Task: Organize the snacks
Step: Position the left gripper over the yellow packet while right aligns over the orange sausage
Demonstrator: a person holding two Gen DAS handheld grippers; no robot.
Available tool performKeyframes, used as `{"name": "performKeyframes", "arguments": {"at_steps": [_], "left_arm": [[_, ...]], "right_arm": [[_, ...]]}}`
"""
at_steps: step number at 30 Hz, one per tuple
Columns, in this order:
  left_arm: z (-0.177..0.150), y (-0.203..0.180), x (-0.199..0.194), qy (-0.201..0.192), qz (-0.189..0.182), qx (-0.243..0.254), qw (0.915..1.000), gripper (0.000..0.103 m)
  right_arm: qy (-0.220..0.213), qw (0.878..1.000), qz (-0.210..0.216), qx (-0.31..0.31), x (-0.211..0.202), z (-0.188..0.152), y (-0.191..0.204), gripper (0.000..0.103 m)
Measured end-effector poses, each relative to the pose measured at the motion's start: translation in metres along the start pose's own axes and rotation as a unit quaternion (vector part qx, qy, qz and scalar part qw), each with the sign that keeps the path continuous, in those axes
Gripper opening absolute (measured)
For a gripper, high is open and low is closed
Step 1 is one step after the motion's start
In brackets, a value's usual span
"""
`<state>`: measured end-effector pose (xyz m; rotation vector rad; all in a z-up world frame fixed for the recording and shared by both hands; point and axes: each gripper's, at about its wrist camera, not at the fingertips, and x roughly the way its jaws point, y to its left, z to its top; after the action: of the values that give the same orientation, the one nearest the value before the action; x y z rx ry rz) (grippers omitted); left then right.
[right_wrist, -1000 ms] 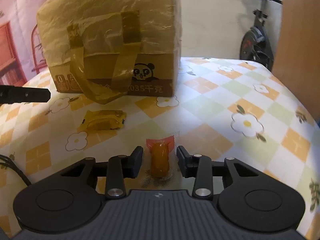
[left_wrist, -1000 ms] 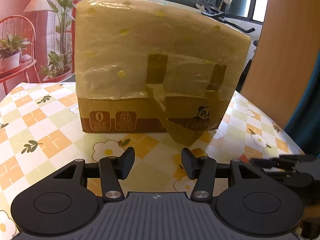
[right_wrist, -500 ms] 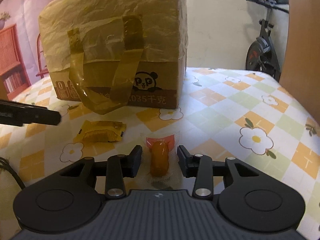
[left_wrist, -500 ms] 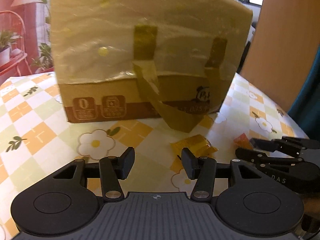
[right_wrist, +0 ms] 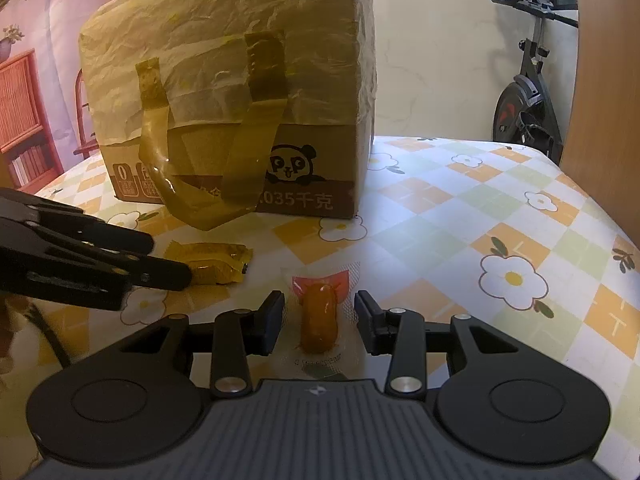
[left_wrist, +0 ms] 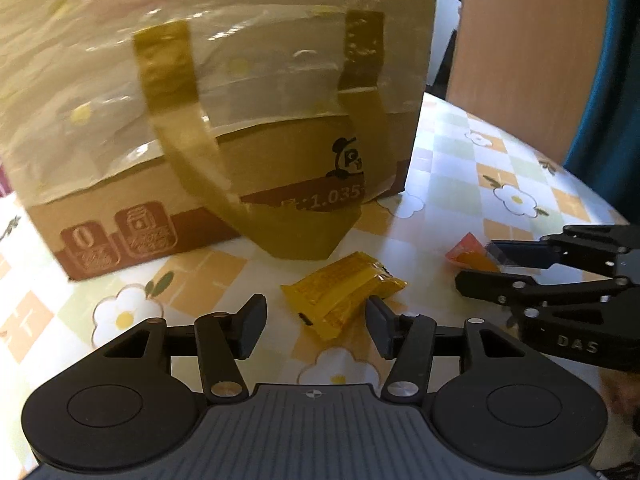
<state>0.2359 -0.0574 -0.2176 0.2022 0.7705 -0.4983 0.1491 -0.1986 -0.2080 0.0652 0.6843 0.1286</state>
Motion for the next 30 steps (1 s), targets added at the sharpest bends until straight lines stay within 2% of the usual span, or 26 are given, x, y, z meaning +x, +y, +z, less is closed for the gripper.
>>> {"name": "performKeyframes", "arguments": {"at_steps": [9, 17, 19, 21, 23, 30], "left_arm": [[0.013, -0.01, 0.02, 0.003, -0.021, 0.059, 0.998, 0.058], [0.022, -0.016, 0.034, 0.003, -0.033, 0.072, 0.9969, 0.06], [0.02, -0.017, 0.034, -0.002, -0.037, 0.072, 0.9967, 0.059], [0.017, -0.018, 0.033, -0.008, -0.043, 0.069, 0.9967, 0.049], [0.013, -0.018, 0.031, -0.011, -0.044, 0.064, 0.9969, 0.046], [-0.001, -0.023, 0.021, -0.006, -0.041, 0.04, 0.9983, 0.045]], "right_arm": [[0.0, 1.0, 0.001, 0.002, 0.0, 0.0, 0.0, 0.042], [0.0, 1.0, 0.001, 0.002, 0.0, 0.0, 0.0, 0.042], [0.0, 1.0, 0.001, 0.002, 0.0, 0.0, 0.0, 0.042], [0.001, 1.0, 0.002, 0.002, 0.001, 0.001, 0.0, 0.042], [0.001, 1.0, 0.002, 0.002, 0.001, 0.001, 0.0, 0.042], [0.001, 1.0, 0.002, 0.002, 0.001, 0.001, 0.0, 0.042]]}}
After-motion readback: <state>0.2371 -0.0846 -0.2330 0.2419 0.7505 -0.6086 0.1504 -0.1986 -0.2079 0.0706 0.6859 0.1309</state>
